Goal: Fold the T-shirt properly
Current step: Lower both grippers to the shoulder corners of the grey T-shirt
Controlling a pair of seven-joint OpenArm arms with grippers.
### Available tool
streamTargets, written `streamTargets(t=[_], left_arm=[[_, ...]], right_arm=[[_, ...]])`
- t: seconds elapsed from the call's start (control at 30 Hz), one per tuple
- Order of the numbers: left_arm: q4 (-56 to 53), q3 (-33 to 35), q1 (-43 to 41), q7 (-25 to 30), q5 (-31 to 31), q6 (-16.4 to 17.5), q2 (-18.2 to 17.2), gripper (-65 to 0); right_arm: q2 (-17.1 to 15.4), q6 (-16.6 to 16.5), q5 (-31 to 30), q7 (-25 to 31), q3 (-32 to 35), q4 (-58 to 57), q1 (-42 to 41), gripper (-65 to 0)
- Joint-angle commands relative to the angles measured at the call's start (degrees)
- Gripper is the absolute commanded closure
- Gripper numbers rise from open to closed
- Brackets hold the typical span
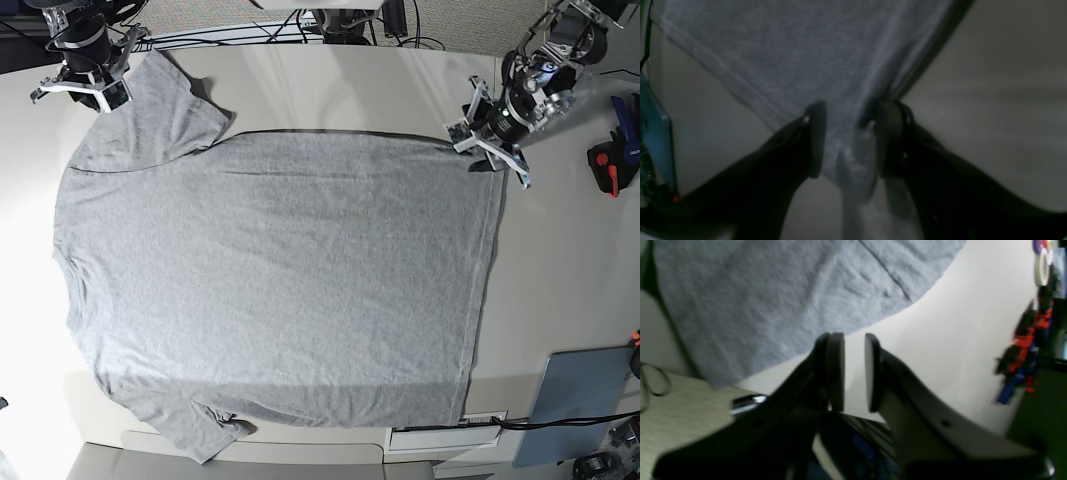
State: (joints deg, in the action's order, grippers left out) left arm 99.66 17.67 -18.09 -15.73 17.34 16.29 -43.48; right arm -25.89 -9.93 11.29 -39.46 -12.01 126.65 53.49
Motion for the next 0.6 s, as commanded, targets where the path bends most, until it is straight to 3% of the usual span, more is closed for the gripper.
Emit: streamTargets(t=[0.0,0.47,0.57], left_arm=[[-0.1,-0.2,-0.2,-1.2,0.8,0.9,-1.4,-25.4],[-1.2,-0.2,-0.1,1.0,1.6,1.8,-2.7,-25.3],[-3.6,-0.2,0.3,4.7,2.0,4.7,-2.7,-17.8]], right_arm=[[-0.8,0.6,0.7,0.5,-0.4,1.0,0.5,-11.2],[-0.8,0.6,1.2,0.5,-0.4,1.0,0.5,-11.2],[-0.8,0.6,3.9,0.5,-0.4,1.0,0.5,-11.2]])
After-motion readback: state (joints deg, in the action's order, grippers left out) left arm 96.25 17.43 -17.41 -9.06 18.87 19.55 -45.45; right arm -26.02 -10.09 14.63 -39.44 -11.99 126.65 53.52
